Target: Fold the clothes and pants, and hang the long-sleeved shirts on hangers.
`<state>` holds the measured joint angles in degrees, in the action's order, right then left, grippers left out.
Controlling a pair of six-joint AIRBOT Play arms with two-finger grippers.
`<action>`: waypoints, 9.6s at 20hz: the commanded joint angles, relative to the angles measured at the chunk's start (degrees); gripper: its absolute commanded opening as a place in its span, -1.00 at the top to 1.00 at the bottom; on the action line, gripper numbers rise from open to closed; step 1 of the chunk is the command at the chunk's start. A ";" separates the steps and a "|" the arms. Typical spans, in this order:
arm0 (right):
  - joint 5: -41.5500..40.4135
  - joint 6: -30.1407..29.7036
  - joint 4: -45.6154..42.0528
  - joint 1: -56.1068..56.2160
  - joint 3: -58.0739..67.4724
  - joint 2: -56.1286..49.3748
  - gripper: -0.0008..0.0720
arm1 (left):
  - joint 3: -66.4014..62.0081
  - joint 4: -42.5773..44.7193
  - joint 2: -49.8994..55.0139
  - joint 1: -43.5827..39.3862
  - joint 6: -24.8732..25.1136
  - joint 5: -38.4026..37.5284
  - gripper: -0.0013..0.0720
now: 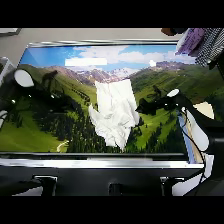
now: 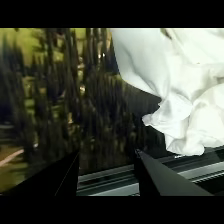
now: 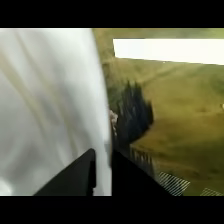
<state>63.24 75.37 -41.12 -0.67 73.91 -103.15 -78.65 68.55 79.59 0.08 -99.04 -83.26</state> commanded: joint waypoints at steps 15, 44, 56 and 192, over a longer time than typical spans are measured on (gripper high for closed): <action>8.04 2.49 -6.29 -0.20 0.07 5.16 0.91 | 18.32 -25.90 7.56 -8.85 11.65 34.95 -0.13; 4.17 23.71 -31.32 -0.20 24.87 64.30 0.91 | -5.66 -2.40 -42.95 20.50 -4.96 22.58 0.93; 20.22 27.06 -23.58 -0.09 24.61 19.65 0.91 | -3.50 -2.75 6.86 7.43 4.72 24.35 0.93; 4.22 -11.47 -11.45 -18.36 -40.89 27.12 0.91 | 42.07 -15.58 -16.20 48.72 27.52 11.32 -0.51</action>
<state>69.06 63.88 -52.84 -19.53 33.21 -76.64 -45.04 60.93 65.54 44.66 -80.23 -74.72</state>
